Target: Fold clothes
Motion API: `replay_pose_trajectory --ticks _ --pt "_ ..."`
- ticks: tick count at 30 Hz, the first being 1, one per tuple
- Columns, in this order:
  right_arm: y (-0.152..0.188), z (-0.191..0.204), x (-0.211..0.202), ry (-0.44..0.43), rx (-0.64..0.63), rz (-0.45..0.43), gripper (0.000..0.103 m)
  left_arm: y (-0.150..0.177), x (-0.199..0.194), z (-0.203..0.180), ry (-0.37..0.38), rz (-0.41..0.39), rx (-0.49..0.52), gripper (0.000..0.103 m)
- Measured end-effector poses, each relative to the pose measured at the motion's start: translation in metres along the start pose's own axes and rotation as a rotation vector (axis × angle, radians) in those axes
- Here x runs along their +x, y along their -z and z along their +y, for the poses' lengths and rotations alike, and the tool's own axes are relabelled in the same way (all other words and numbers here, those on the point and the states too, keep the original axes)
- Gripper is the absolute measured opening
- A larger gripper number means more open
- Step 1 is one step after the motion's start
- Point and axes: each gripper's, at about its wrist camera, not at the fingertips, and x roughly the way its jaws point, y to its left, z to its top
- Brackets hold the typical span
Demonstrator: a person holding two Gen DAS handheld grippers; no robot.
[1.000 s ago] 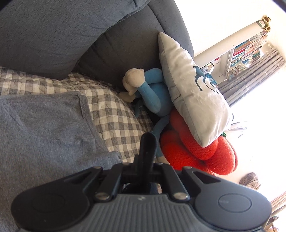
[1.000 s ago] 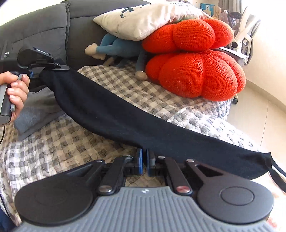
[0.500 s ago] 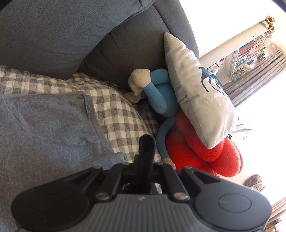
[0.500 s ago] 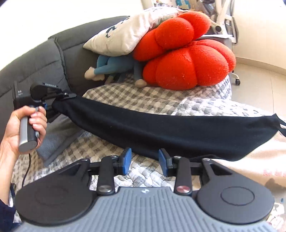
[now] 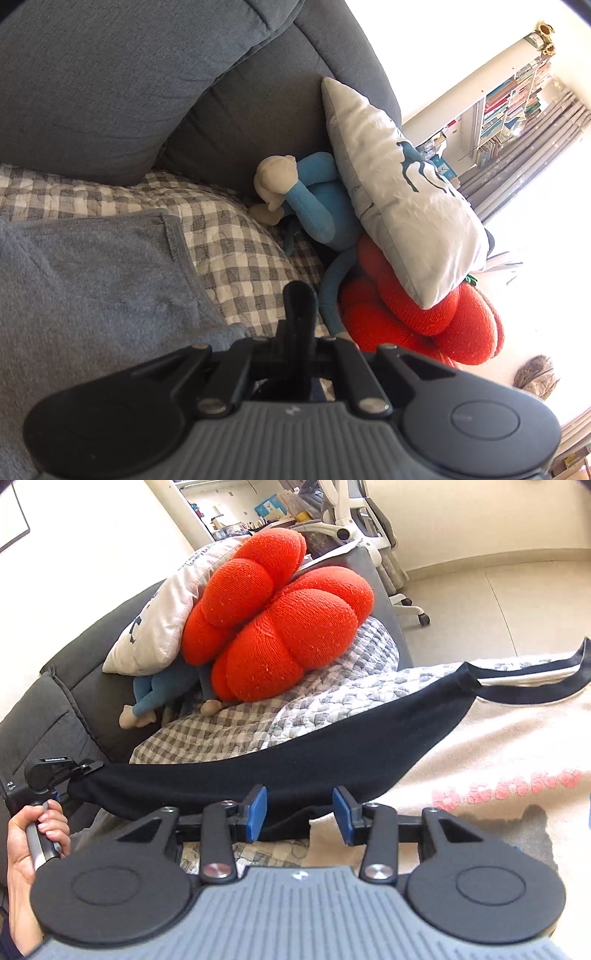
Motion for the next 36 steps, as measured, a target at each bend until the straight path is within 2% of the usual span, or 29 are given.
replay_pose_trajectory --ticks 3,4,7,10,12,18,19,21,22,25,27,28,31,33,34,36 --pt "0.02 -0.013 0.022 -0.039 0.029 0.072 0.045 0.0 -0.004 -0.005 0.033 -0.009 -0.009 0.004" --pt "0.025 -0.009 0.02 -0.054 0.004 0.082 0.044 0.0 -0.005 -0.006 0.043 -0.01 -0.014 0.004" --pt "0.037 0.004 0.01 -0.09 -0.034 0.14 0.044 -0.001 -0.008 -0.01 0.064 -0.014 -0.028 0.004" --pt "0.046 0.016 -0.011 -0.074 -0.106 0.163 0.044 0.0 -0.013 -0.018 0.083 -0.022 -0.018 0.004" --pt "0.046 0.01 -0.029 -0.084 -0.085 0.183 0.045 0.001 -0.017 -0.026 0.095 -0.033 0.003 0.004" --pt "0.048 -0.043 -0.088 -0.103 0.084 0.045 0.05 0.008 -0.026 -0.053 0.111 -0.088 0.08 0.004" --pt "0.054 -0.049 -0.091 -0.104 0.094 0.039 0.051 0.01 -0.025 -0.056 0.099 -0.096 0.099 0.004" --pt "0.069 -0.046 -0.086 -0.088 0.071 0.079 0.052 0.014 -0.02 -0.058 0.059 -0.105 0.139 0.004" --pt "0.076 -0.041 -0.084 -0.075 0.036 0.094 0.052 0.014 -0.017 -0.055 0.035 -0.104 0.147 0.004" --pt "0.093 0.014 -0.084 0.005 -0.299 0.084 0.06 0.01 -0.009 -0.037 -0.023 -0.091 0.105 0.004" --pt "0.115 0.049 -0.084 0.0 -0.48 0.068 0.064 0.006 -0.007 -0.024 -0.052 -0.087 0.07 0.004" --pt "0.126 0.063 -0.084 -0.031 -0.539 0.078 0.064 0.005 -0.007 -0.021 -0.062 -0.09 0.066 0.004" --pt "0.149 0.093 -0.084 -0.154 -0.627 0.128 0.065 0.004 -0.008 -0.017 -0.077 -0.095 0.066 0.005" --pt "0.159 0.105 -0.084 -0.189 -0.659 0.168 0.065 0.005 -0.007 -0.016 -0.079 -0.093 0.067 0.005" --pt "0.165 0.108 -0.083 -0.173 -0.68 0.18 0.065 0.005 -0.006 -0.017 -0.081 -0.092 0.071 0.005" --pt "0.176 0.112 -0.08 -0.056 -0.753 0.189 0.06 0.006 -0.004 -0.017 -0.084 -0.09 0.077 0.005"
